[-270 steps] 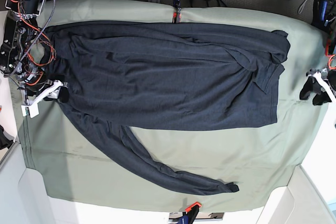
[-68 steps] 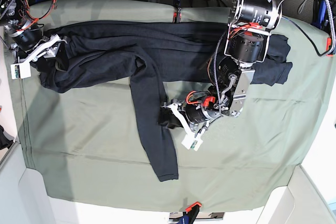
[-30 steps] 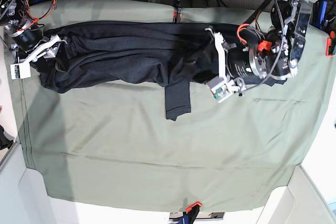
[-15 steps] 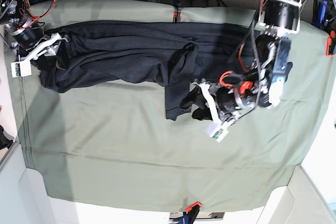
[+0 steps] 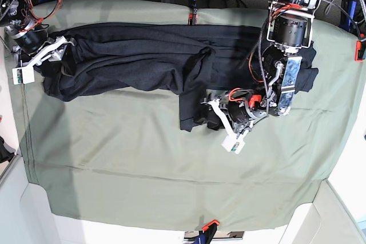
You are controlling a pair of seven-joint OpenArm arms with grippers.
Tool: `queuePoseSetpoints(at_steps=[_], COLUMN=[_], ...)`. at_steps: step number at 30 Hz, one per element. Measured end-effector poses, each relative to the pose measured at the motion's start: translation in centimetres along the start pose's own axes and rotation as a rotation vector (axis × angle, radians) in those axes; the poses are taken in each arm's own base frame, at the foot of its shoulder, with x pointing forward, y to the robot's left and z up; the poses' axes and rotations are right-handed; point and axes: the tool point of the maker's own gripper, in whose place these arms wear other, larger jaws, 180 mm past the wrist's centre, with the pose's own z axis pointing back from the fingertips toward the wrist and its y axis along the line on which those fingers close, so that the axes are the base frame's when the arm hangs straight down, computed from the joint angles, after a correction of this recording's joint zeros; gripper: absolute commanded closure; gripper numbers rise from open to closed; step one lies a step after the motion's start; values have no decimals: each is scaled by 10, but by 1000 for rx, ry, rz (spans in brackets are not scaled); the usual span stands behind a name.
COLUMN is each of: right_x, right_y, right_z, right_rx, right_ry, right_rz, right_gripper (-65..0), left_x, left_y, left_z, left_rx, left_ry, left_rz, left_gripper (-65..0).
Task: Fold the T-shirt properly
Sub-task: 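Grasp the other sleeve with the left gripper and fold it onto the body, then grasp the strip's end with the left gripper, right gripper holding the other end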
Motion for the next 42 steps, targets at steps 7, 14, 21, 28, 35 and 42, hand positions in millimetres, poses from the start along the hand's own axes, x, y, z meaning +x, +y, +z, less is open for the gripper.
queuePoseSetpoints(at_steps=[7, 14, 21, 28, 35, 42], right_x=[0, 0, 1, 2, 3, 5], right_y=[0, 0, 1, -1, -6, -6], right_z=[0, 0, 0, 0, 0, 0], right_rx=[0, 0, 3, -9, -34, -33], right_ry=[-1, -1, -7, -14, -18, -25], right_rz=[0, 0, -4, 6, 23, 23], right_gripper=[-386, -386, -386, -386, -386, -386], left_x=[0, -4, 37, 1, -8, -39], left_y=[-16, -11, -5, -14, 21, 55], left_z=[-6, 1, 71, 117, 183, 221], left_rx=[-33, -13, -21, 22, 202, 325], left_ry=[9, 52, 9, 62, -25, -5], left_rz=[-16, -84, -252, -386, -312, -203], left_gripper=[-267, 0, 0, 0, 0, -67])
